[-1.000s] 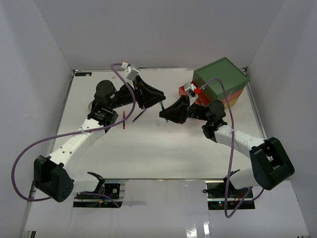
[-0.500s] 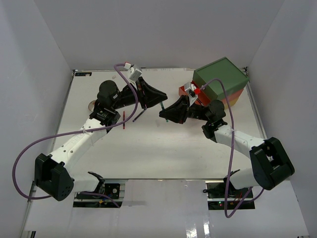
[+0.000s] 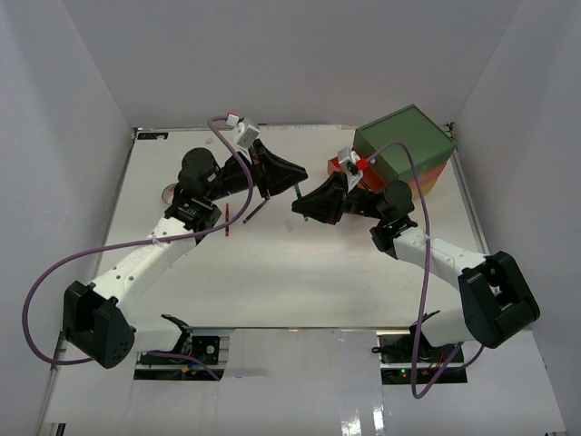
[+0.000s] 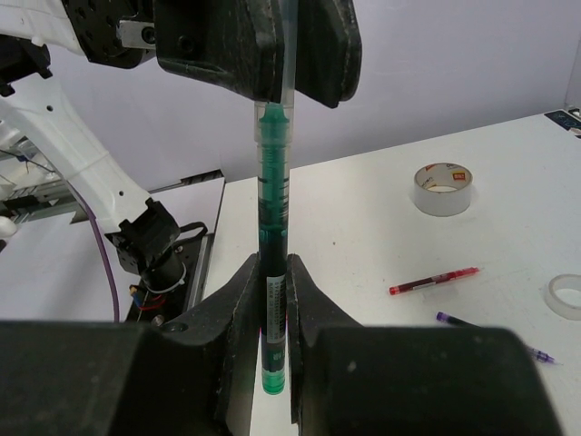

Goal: Sort the stationery into containers
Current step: Close the pen cap on the pen.

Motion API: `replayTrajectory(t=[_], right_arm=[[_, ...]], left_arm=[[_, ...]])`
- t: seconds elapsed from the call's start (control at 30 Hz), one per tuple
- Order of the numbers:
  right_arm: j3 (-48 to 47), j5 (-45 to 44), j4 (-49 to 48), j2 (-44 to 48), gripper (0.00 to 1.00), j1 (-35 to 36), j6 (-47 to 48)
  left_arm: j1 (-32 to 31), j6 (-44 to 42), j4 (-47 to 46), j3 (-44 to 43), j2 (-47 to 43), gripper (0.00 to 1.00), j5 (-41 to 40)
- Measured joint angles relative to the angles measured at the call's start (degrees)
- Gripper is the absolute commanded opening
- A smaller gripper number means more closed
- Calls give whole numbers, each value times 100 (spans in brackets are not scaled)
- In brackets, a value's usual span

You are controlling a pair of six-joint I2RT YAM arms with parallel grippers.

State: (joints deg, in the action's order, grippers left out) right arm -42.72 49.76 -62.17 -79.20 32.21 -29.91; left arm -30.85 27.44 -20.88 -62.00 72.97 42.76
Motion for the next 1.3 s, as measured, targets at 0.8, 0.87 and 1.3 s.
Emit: replayTrajectory(t=[0.8,0.87,1.3], right_arm=[[-461,197,555,42,8,-79,-15],[-487,232,562,42,8,-96,-15],[-522,332,592,44,8,-114,-94]], left_arm=[[-2,-28,-538,254,-164,0,-256],[-2,2,-619,284,-168,0,-256],[-2,195,-951,452,-166,0,-251]])
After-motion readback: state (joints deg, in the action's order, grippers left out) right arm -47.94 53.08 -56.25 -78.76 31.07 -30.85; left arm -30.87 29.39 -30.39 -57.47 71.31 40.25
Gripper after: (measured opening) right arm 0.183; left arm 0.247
